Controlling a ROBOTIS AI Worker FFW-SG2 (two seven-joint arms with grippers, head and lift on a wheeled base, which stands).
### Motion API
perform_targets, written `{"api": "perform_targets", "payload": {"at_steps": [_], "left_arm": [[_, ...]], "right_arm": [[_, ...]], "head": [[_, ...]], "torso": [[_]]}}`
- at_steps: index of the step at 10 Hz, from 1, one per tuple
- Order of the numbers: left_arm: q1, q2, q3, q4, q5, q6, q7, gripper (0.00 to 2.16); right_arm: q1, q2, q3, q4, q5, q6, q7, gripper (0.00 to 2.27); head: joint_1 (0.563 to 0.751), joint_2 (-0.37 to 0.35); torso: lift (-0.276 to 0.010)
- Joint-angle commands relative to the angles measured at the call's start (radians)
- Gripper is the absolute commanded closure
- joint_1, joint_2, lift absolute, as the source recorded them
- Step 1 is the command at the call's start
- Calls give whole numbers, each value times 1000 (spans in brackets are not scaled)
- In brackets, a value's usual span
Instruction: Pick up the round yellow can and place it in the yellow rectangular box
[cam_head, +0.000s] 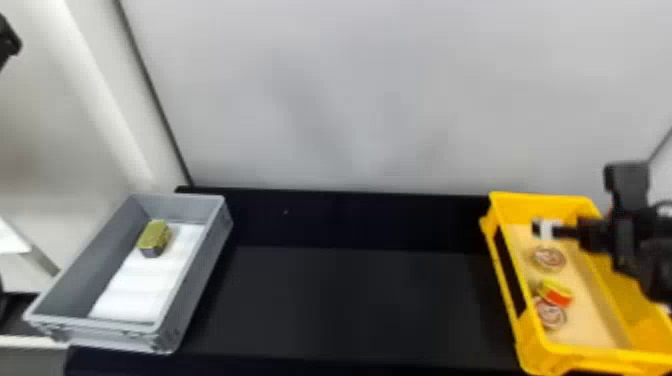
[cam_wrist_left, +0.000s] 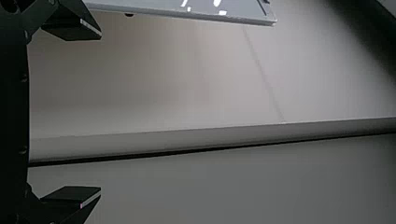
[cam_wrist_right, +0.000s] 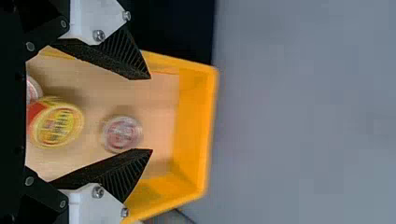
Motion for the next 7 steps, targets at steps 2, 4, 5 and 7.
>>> {"api": "perform_targets", "payload": {"at_steps": [2, 4, 5, 7], "left_arm": [[-3, -2, -5, 0, 0, 4, 0, 105], [-3, -8, -6, 2, -1, 4, -2, 105], [-1, -9, -8, 3, -1, 3, 0, 105], [2, -14, -8, 9, -1, -17, 3, 105]], "right_arm": [[-172, 6, 136, -124, -92, 92, -31, 308], [-234, 26, 233, -163, -201, 20, -69, 298], [-249, 52, 273, -210, -210, -28, -90, 295], [-248, 129, 296, -341, -167, -146, -118, 288]], "head": [[694, 54], [694, 54], [694, 54], [694, 54]], "torso": [[0], [0], [0], [0]]}}
